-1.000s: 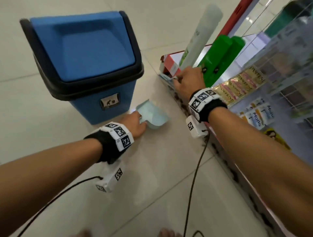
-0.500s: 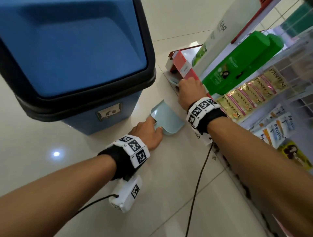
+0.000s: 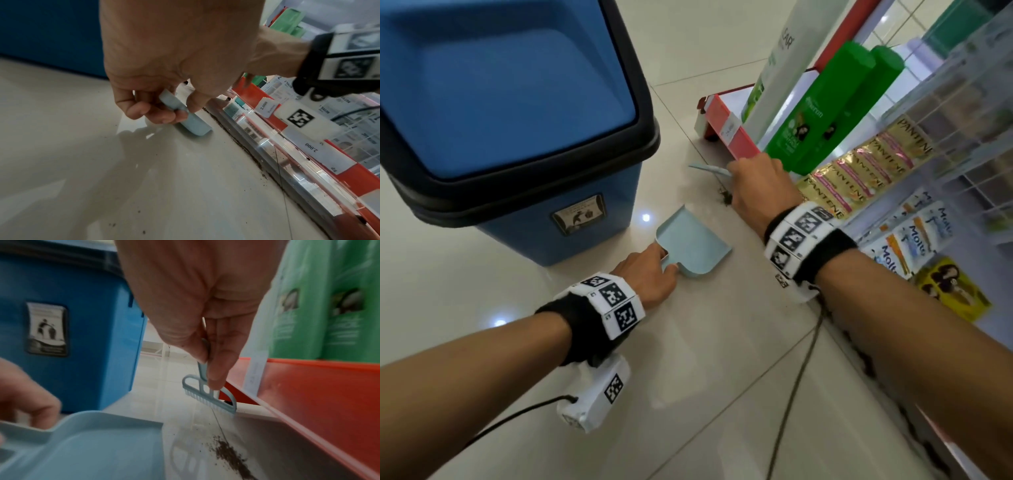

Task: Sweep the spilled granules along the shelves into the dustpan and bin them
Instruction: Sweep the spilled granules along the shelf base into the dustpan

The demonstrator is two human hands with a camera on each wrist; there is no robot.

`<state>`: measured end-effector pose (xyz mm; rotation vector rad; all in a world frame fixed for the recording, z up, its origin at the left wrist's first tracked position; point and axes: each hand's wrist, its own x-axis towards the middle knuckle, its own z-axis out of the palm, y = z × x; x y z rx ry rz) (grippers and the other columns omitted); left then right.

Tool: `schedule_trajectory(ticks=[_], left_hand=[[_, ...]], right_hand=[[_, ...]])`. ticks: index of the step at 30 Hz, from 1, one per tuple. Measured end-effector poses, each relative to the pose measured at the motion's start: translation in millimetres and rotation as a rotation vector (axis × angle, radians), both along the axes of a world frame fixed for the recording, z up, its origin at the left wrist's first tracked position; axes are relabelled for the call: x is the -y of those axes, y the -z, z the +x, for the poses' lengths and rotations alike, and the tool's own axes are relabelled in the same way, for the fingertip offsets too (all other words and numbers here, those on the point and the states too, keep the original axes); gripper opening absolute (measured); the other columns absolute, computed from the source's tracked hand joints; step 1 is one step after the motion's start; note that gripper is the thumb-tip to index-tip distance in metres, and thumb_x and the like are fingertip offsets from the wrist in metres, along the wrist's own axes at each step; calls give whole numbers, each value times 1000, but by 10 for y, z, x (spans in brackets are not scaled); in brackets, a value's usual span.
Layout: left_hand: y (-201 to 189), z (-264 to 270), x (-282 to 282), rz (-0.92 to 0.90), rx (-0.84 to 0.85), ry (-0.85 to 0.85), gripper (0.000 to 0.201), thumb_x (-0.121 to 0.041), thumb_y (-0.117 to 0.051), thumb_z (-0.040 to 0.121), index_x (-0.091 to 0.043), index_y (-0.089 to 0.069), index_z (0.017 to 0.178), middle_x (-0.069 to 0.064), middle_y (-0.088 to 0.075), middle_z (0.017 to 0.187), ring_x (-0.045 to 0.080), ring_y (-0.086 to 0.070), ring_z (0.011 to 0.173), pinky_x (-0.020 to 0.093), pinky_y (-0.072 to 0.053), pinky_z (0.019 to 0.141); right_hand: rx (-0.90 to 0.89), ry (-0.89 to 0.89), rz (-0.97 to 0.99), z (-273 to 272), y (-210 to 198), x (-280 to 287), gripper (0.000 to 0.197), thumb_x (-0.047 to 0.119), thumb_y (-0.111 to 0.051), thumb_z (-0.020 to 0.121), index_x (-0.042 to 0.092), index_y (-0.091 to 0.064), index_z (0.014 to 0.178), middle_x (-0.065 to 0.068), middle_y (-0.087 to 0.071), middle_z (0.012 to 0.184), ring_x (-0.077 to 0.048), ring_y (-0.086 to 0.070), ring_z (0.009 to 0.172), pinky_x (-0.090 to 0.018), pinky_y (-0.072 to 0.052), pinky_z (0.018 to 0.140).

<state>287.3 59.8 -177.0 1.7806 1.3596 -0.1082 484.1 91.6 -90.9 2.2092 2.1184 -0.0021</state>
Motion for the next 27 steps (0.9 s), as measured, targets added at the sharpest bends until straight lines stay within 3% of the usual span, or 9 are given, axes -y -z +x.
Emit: schedule_trajectory(ticks=[2, 6, 11, 14, 18, 22, 25, 27], left_hand=[[-11, 7, 13, 3, 2, -1, 48, -40, -44, 99, -21, -42, 142, 13, -58, 139, 35, -57, 122, 39, -47, 98], [-17, 14, 48, 5, 4, 23, 49, -40, -45, 99, -19, -42, 143, 14, -58, 140, 36, -56, 125, 40, -47, 101], [-43, -7, 62, 9, -6, 59, 52, -41, -45, 98, -19, -41, 145, 12, -56, 144, 34, -56, 126, 39, -47, 100], [-41, -18, 72, 9, -21, 86, 52, -41, -44, 99, -20, -40, 146, 11, -56, 144, 34, -56, 126, 40, -47, 100], [-51, 11, 103, 6, -33, 112, 49, -39, -42, 100, -17, -41, 144, 14, -57, 141, 35, -57, 123, 41, -48, 100], [-70, 23, 151, 2, -39, 132, 48, -39, -43, 101, -14, -44, 141, 15, -59, 137, 35, -59, 119, 37, -48, 95], [-85, -14, 200, -5, -48, 138, 49, -40, -44, 101, -15, -42, 143, 14, -59, 137, 34, -60, 117, 35, -47, 91], [-94, -59, 221, 1, -45, 147, 49, -40, -44, 100, -16, -42, 143, 13, -60, 137, 33, -60, 118, 32, -45, 87]], right_hand=[[46, -13, -23, -76, 31, -166, 19, 1, -46, 97, 0, -64, 100, -19, -62, 92, -39, -63, 85, -47, -57, 74], [78, 9, -163, -14, 81, -241, 21, 4, -46, 99, -2, -64, 109, -21, -63, 103, -39, -64, 96, -46, -56, 82], [37, 11, -288, 295, 90, 308, 27, 9, -46, 101, 9, -64, 120, -15, -62, 95, -31, -63, 83, -43, -58, 76], [-5, 23, -236, 402, 3, 561, 21, 15, -51, 100, 11, -67, 114, -10, -63, 89, -26, -63, 77, -41, -59, 73], [-72, -28, -56, 310, -65, 441, 21, 10, -47, 99, 10, -67, 105, -13, -62, 84, -32, -64, 79, -43, -57, 73], [-39, -1, -52, 141, 42, 92, 24, 4, -40, 96, 7, -63, 104, -12, -49, 81, -33, -56, 76, -36, -42, 62], [-11, -6, -162, 158, 133, 90, 29, 4, -42, 98, 9, -63, 118, -15, -60, 91, -34, -62, 85, -38, -49, 67], [-12, -1, -218, 244, 145, 264, 27, 13, -48, 101, 12, -62, 124, -14, -63, 98, -32, -63, 87, -39, -54, 74]])
